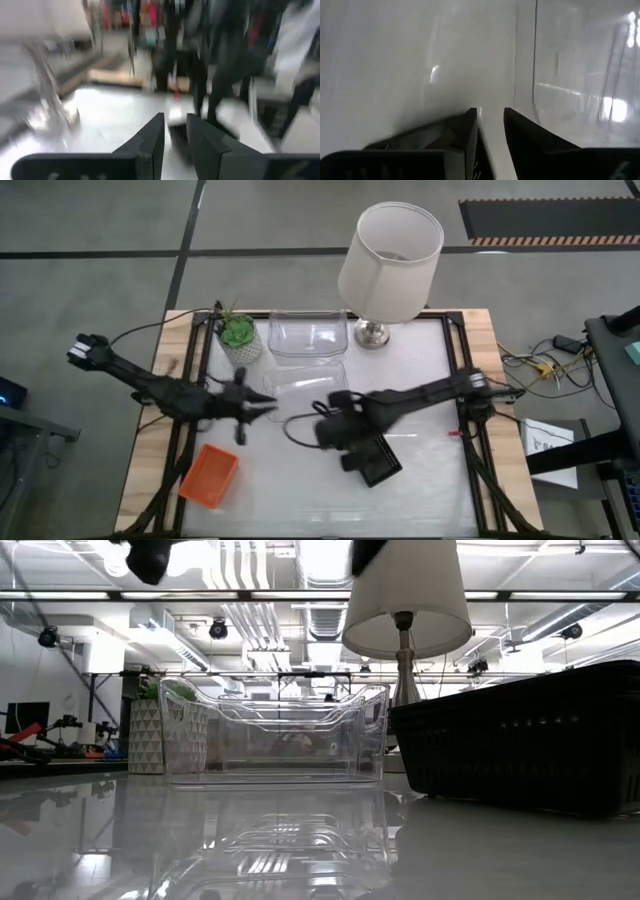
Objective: Stack baskets by color
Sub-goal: Stack the right transparent bin on the left transparent bins
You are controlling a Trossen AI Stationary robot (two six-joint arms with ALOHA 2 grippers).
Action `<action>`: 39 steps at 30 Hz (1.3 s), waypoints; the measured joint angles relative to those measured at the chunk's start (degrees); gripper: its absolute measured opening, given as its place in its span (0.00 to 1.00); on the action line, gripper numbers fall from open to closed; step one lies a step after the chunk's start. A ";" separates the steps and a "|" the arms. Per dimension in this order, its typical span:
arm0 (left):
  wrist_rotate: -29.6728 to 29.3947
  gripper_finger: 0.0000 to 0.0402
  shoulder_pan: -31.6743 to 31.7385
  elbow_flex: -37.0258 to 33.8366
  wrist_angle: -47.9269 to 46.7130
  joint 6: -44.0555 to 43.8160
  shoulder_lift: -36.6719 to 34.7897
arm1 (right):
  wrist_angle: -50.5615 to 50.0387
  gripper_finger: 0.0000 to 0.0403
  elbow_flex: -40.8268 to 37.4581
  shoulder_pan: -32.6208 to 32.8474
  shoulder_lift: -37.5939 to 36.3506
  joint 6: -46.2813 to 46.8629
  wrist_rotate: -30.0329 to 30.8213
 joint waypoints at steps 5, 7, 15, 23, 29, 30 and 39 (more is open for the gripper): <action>3.26 0.16 0.02 10.40 -15.85 -5.72 12.31 | 4.01 0.21 -15.04 4.69 -11.93 8.38 5.11; 5.35 0.16 0.22 15.50 -23.47 -7.59 17.05 | 7.06 0.20 -21.05 6.40 -16.99 11.24 7.69; 14.82 0.28 5.22 29.29 -39.47 -6.68 33.18 | 27.21 0.20 -44.52 11.43 -34.57 13.57 13.77; 15.01 0.46 11.87 32.15 -39.80 -2.15 40.85 | 51.50 0.20 -66.20 13.15 -48.08 5.96 17.65; 16.43 0.47 14.63 31.65 -38.15 -2.08 43.94 | 65.55 0.20 -77.12 13.05 -55.23 0.74 17.69; 16.62 0.47 14.79 31.33 -37.57 -2.05 44.63 | 66.38 0.20 -78.19 13.03 -56.06 0.51 17.73; 18.99 0.22 14.99 31.10 -36.14 -1.66 49.16 | 67.17 0.20 -81.07 13.03 -59.18 1.57 17.74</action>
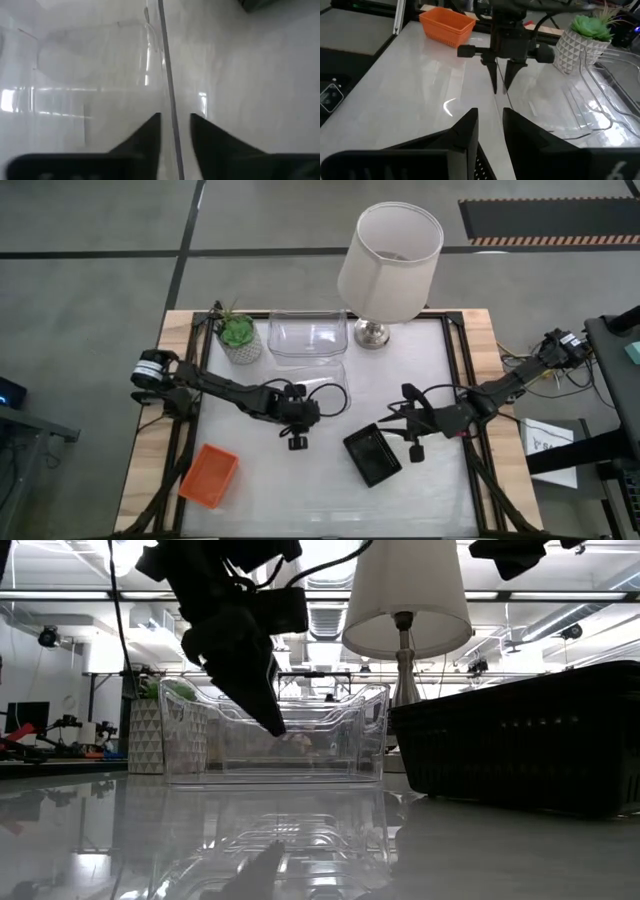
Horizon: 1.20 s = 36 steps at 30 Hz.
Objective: Stack baskets by color
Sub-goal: Stack the right transparent bin on the left transparent bins
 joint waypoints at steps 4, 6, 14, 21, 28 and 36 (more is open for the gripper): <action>-0.18 0.03 -0.09 0.04 0.43 1.07 -0.30 | -0.05 0.20 0.00 0.00 0.31 -0.19 0.00; -1.22 0.01 -0.34 0.46 -0.19 2.01 -0.79 | 0.00 0.20 0.00 0.00 0.43 -0.19 0.00; -2.21 0.00 -1.21 7.75 -10.22 11.51 -6.35 | -0.50 0.20 0.00 0.00 0.60 -0.21 -0.02; -2.31 0.00 0.14 13.38 -17.40 22.06 -12.40 | -0.50 0.20 0.00 0.00 0.60 -1.14 -0.04; -2.62 0.00 7.24 13.47 -17.18 28.89 -17.71 | -0.51 0.20 0.02 0.00 0.62 -1.86 -0.04; -2.58 0.00 15.26 13.33 -18.48 35.54 -16.77 | -0.64 0.20 0.02 0.00 0.65 -2.38 -0.04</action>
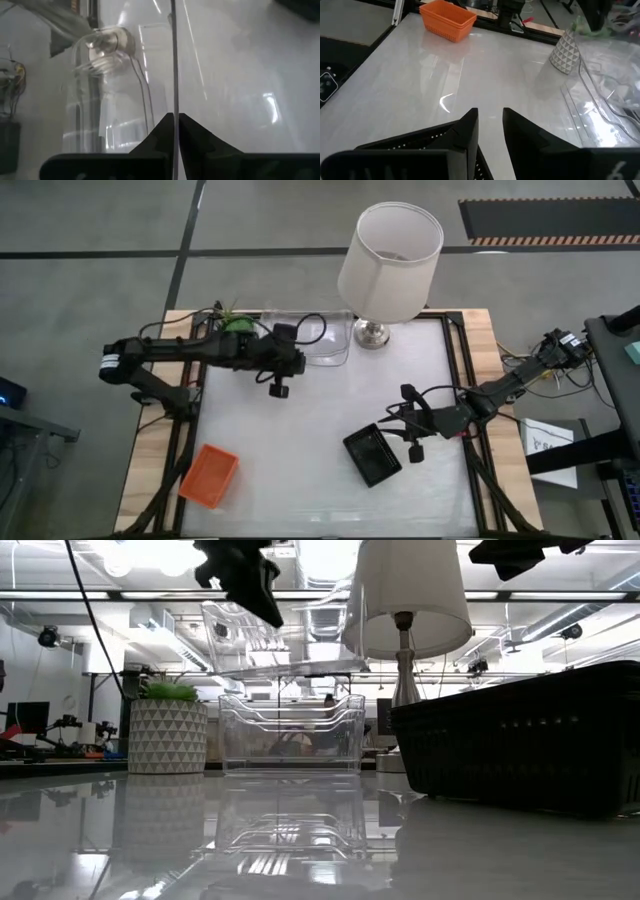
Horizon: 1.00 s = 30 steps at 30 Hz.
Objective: Stack baskets by color
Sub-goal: Stack the right transparent bin on the left transparent bins
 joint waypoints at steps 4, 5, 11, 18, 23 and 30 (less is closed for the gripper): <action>0.64 0.00 2.95 0.39 0.16 0.42 1.68 | -0.03 0.20 0.00 0.00 0.00 -0.22 0.00; 0.60 0.00 3.74 0.40 0.18 0.42 1.98 | -0.04 0.20 0.00 0.00 0.00 -0.21 0.00; 0.05 0.00 7.44 0.57 1.00 -0.16 3.56 | -0.22 0.20 0.00 0.00 0.00 -0.28 0.02; 0.53 0.00 9.46 0.86 2.24 -0.04 3.73 | -0.28 0.20 0.00 0.00 0.02 -0.53 0.02; 1.93 0.00 11.33 0.86 3.95 -0.08 3.73 | -0.26 0.20 0.00 -0.02 0.02 -1.38 0.07; 4.87 0.00 14.21 0.83 4.45 -0.03 4.86 | -0.31 0.20 0.00 -0.02 0.02 -1.73 0.09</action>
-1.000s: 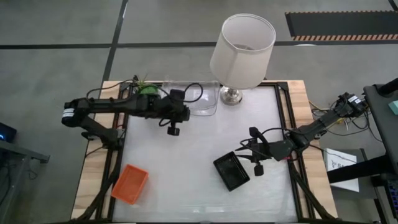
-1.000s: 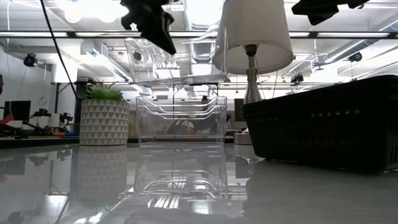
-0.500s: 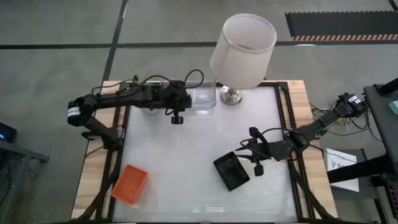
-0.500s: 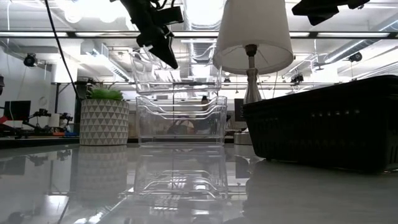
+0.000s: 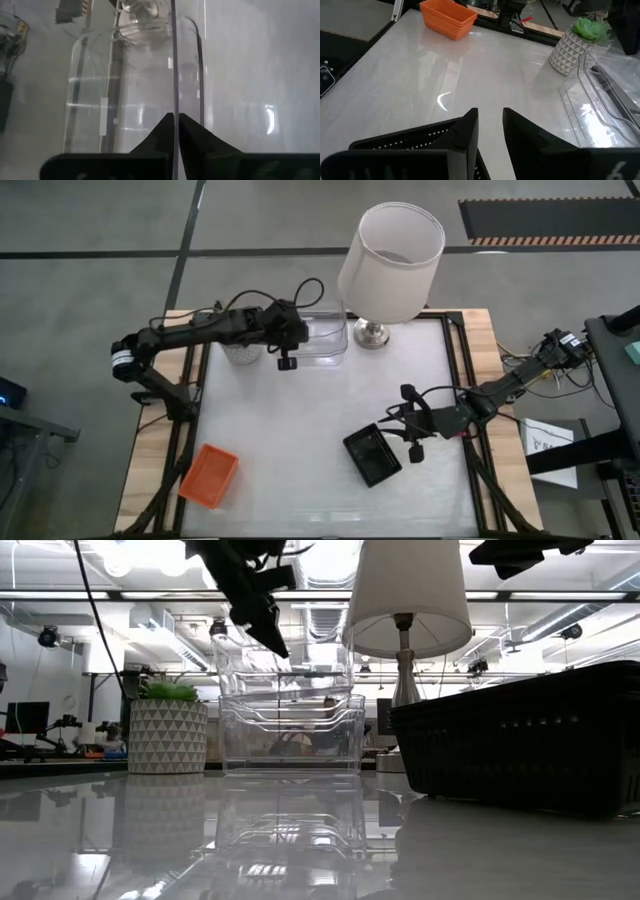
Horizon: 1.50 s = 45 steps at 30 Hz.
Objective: Stack baskets by color
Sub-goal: Stack the right transparent bin on the left transparent bins
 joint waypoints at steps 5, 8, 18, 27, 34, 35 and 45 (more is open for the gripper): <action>0.58 0.00 0.88 -0.06 1.79 0.28 2.69 | -0.14 0.20 0.00 0.00 0.00 -0.02 0.01; 0.74 0.00 1.04 0.41 2.13 0.59 3.62 | -0.51 0.20 0.00 0.00 0.00 -0.02 0.02; 3.91 0.00 1.23 0.96 1.80 0.10 3.90 | -1.48 0.20 -0.02 0.00 0.00 -0.17 1.46; 4.23 0.00 1.32 0.90 0.47 0.00 3.90 | -1.55 0.20 -0.03 0.00 0.00 -0.18 1.46; 4.25 0.00 1.32 0.71 0.51 -0.05 3.90 | -1.57 0.20 -0.07 0.00 0.00 0.00 1.44; 4.25 0.00 1.32 0.70 0.51 -0.05 3.90 | -1.63 0.20 -0.07 0.00 0.00 0.00 1.44; 4.93 0.13 1.34 0.57 0.91 -1.44 3.90 | -1.77 0.20 -0.09 0.00 0.00 0.03 1.42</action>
